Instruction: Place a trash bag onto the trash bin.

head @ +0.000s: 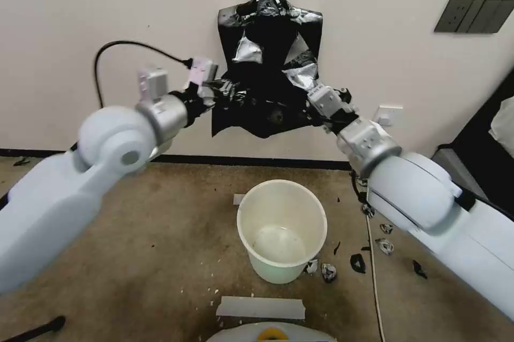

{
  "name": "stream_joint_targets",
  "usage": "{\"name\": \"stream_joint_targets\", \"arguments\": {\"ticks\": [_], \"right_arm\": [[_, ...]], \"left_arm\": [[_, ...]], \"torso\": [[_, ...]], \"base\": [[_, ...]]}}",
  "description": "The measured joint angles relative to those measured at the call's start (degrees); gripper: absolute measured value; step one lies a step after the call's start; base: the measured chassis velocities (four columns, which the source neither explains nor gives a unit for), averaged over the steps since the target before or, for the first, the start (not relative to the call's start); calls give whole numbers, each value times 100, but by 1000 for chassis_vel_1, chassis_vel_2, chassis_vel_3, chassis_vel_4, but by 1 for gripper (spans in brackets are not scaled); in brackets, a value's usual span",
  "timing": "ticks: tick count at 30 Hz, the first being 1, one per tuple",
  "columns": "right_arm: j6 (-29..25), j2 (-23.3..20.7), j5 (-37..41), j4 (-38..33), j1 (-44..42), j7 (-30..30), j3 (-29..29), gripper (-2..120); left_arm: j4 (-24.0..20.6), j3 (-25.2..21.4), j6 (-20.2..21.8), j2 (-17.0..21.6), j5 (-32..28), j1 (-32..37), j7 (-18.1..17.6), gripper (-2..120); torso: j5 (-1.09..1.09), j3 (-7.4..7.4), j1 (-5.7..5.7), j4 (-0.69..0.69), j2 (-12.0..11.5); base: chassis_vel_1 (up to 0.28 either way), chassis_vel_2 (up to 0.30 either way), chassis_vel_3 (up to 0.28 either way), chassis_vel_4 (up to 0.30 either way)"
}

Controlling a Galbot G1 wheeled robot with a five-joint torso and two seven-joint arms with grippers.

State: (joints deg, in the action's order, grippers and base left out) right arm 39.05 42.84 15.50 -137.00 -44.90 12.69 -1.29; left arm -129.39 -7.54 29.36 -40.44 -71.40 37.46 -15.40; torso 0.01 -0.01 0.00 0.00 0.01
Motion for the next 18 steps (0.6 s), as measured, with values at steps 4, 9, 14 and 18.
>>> {"name": "stream_joint_targets", "arguments": {"ticks": [4,9,14,18], "right_arm": [[-38,-83,3,-250,-499,-142,-369,0],[-92,-289,3,-636,-1456,-327,-1044,0],[-110,-406,27,-659,-1984,-387,-1346,0],[-183,-461,-85,-658,-2625,-463,-1635,0]], "left_arm": [[-281,-57,-133,-195,-467,299,-393,0],[-500,-71,-141,-440,-932,619,-728,0],[-652,-146,-133,-578,-1073,894,-849,0],[-710,-235,-68,-807,-1072,1320,-934,0]], "torso": [[0,0,0,-1,0],[-1,0,0,-2,0],[0,0,0,-1,0],[0,0,0,0,0]], "base": [[0,0,0,0],[0,0,0,0],[0,0,0,0],[0,0,0,0]]}}
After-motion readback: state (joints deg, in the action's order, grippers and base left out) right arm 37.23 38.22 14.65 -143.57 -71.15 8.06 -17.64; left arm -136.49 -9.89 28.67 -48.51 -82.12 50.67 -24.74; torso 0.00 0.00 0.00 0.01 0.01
